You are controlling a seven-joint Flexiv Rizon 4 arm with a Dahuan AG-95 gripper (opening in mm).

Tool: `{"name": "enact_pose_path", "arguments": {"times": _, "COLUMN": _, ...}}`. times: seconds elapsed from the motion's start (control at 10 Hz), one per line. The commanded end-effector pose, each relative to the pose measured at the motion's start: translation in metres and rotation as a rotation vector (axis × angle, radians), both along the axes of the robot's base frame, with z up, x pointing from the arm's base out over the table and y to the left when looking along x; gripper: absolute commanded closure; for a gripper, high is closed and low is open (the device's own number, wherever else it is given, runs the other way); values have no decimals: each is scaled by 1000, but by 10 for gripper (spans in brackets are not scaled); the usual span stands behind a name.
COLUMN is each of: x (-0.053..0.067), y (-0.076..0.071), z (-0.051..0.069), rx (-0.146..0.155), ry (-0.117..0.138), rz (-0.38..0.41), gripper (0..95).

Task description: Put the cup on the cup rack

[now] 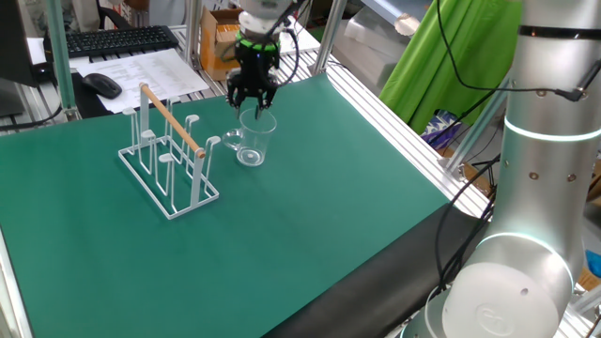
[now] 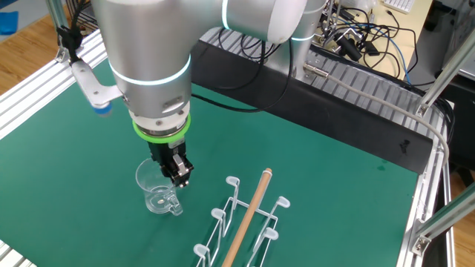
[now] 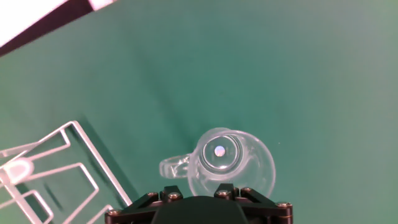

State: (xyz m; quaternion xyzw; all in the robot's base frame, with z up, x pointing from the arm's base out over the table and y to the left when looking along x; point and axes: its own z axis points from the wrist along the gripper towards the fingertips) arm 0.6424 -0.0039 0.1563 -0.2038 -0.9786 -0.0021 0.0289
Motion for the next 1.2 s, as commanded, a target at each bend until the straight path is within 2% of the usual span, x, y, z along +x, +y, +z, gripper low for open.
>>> {"name": "enact_pose_path", "arguments": {"times": 0.1, "x": 5, "y": 0, "z": 5, "rx": 3, "ry": 23, "rz": 3, "gripper": 570}}
{"name": "enact_pose_path", "arguments": {"times": 1.1, "x": 8, "y": -5, "z": 9, "rx": 2, "ry": 40, "rz": 26, "gripper": 570}}
{"name": "enact_pose_path", "arguments": {"times": 1.2, "x": 10, "y": -8, "z": 8, "rx": -1, "ry": 40, "rz": 31, "gripper": 380}}
